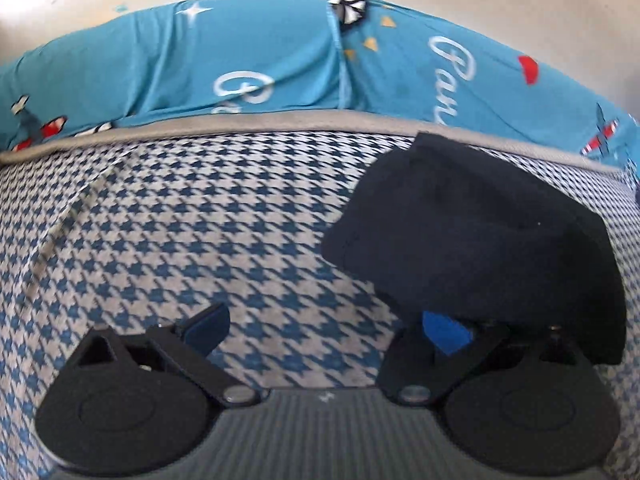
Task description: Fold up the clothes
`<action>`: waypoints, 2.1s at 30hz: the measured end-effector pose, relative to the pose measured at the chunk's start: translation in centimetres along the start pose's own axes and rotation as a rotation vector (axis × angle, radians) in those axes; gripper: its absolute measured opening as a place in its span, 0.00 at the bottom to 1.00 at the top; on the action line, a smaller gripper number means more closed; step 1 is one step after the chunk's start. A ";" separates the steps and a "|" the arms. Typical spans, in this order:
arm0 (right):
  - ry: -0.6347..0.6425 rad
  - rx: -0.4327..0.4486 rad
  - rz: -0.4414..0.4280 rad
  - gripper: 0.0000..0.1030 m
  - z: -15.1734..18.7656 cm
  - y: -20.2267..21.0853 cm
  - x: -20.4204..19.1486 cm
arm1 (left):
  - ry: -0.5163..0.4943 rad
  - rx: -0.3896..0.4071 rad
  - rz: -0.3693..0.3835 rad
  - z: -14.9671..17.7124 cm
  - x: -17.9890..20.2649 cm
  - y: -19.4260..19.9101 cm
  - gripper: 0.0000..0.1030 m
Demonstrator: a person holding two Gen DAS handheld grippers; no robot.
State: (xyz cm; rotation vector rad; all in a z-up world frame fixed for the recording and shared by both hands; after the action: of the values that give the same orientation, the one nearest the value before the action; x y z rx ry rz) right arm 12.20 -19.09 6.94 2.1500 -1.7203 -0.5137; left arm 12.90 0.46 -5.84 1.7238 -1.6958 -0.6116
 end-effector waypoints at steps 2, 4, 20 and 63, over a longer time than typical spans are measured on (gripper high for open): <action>-0.016 0.025 -0.073 0.14 -0.6 0.4 -1.0 | -0.007 -0.001 0.003 0.2 0.3 -0.1 1.00; 0.006 0.036 -0.138 0.21 -0.8 0.7 -2.4 | -0.012 -0.001 0.007 0.4 0.5 -0.1 1.00; 0.168 -0.133 -0.182 0.11 4.2 -4.2 -7.5 | -0.042 -0.020 0.022 2.0 1.1 -0.3 1.00; 0.236 -0.164 0.103 0.79 3.7 -3.2 2.6 | -0.065 -0.002 0.080 2.3 2.1 0.6 1.00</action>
State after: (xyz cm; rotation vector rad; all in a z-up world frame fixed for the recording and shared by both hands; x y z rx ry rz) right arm 13.68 -21.10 1.97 1.9125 -1.5919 -0.3445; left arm 11.01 -1.85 -6.79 1.6427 -1.7991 -0.6384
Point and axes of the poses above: each gripper's, at about its wrist camera, not at the fingertips, and y roughly against the way its jaws point, x to its right, z to its underside, the point moved 10 cm from there along -y, roughly the way its jaws point, and after that the axes turned 2 degrees about z, right-handed, at the moved point
